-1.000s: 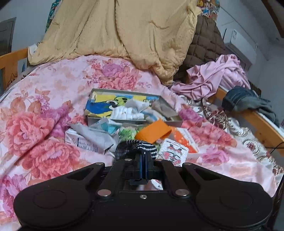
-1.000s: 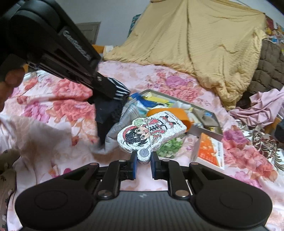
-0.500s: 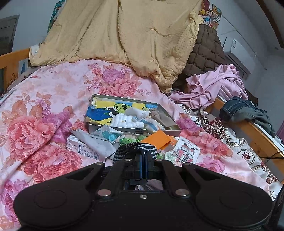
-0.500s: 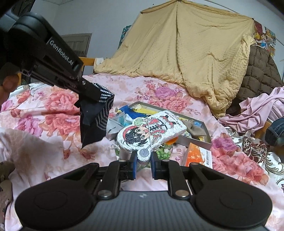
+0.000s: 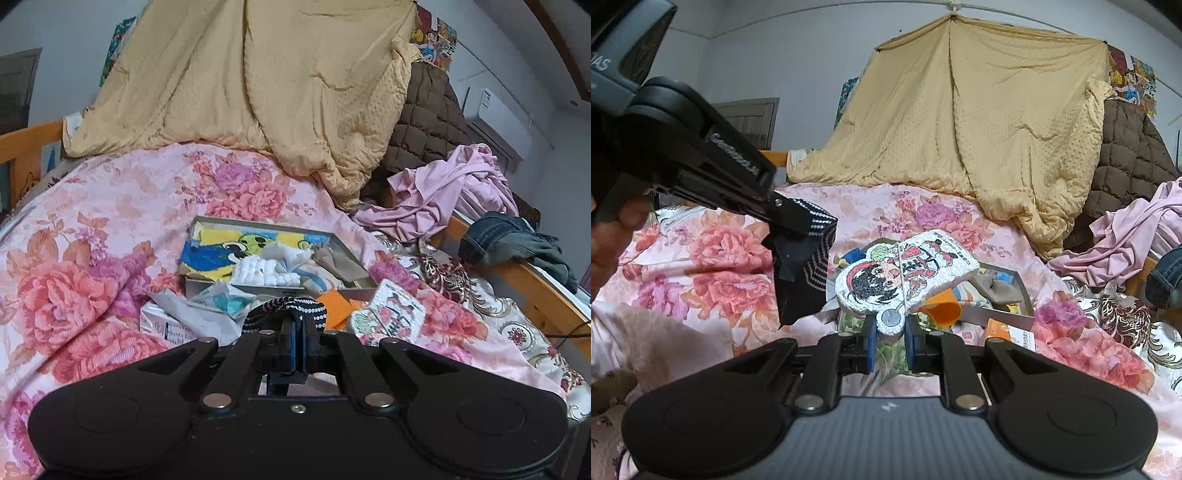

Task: Organize soft objects
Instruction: 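Lift and carry the striped sock and cartoon packet over the frog tray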

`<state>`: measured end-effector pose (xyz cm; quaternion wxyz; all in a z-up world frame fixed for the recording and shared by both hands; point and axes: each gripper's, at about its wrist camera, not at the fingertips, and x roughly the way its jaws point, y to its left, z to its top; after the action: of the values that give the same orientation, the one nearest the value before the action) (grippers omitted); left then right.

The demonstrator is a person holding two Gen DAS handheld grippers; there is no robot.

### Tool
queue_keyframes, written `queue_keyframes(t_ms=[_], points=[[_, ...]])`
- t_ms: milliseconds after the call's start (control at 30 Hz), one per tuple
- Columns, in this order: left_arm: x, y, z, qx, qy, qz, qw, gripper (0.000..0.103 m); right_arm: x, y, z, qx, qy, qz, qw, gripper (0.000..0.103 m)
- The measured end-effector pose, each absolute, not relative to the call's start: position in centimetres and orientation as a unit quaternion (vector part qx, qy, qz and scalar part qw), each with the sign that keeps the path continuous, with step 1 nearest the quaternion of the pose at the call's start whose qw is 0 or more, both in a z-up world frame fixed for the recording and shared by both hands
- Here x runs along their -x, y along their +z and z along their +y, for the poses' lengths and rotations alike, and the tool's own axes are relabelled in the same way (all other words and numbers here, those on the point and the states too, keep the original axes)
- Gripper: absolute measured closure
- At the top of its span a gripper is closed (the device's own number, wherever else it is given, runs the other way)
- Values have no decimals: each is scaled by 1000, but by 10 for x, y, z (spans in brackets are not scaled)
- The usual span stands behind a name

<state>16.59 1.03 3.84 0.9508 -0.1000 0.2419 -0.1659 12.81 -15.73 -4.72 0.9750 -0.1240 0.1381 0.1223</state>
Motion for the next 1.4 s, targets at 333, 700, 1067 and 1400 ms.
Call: queue_keyframes(t_ms=[333,700,1067,1400], points=[[-163,50,-4,79,-157,230,957,101,-121,-35,-162,119,118,115,979,86],[-189,69,-12,75,-166,225,957,101,-165,-3,-168,120,129,84,981,86],[-268,74,-23,61,-194,211,956,100,-253,9,-199,104,115,63,986,86],[-356,67,-50,29,-172,190,966,100,-339,4,-238,41,99,72,992,86]])
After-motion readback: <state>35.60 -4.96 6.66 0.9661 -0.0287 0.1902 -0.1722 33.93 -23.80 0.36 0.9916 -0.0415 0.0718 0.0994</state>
